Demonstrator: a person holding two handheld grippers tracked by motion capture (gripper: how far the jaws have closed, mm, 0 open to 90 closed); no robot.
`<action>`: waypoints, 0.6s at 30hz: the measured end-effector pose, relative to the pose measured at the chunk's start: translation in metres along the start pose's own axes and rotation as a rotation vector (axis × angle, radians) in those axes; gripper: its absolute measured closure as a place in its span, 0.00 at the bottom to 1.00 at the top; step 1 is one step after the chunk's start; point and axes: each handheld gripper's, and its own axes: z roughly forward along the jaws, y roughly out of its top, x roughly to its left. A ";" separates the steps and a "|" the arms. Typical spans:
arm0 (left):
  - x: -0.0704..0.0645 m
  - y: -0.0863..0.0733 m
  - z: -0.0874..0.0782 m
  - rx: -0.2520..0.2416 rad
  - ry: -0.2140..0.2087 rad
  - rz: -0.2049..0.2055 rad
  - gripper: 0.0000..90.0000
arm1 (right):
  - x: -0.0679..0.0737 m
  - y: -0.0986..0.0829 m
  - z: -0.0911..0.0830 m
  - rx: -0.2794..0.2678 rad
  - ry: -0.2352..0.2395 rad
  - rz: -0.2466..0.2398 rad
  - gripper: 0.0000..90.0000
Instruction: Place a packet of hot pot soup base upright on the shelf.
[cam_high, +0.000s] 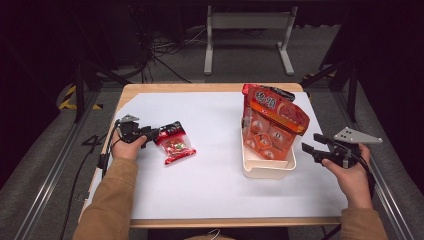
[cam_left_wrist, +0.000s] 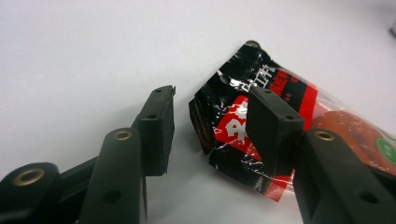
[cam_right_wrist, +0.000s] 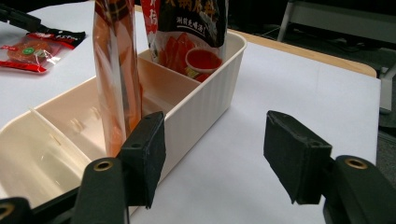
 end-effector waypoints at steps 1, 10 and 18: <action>0.000 0.000 0.000 0.000 0.000 0.000 0.64 | 0.000 0.000 0.000 0.000 0.000 0.000 0.43; -0.007 0.001 0.004 0.039 0.022 0.063 0.90 | 0.001 0.000 0.000 0.002 0.001 -0.003 0.43; -0.011 0.000 0.003 0.028 0.027 0.099 1.00 | 0.000 0.000 -0.001 -0.006 0.001 -0.002 0.43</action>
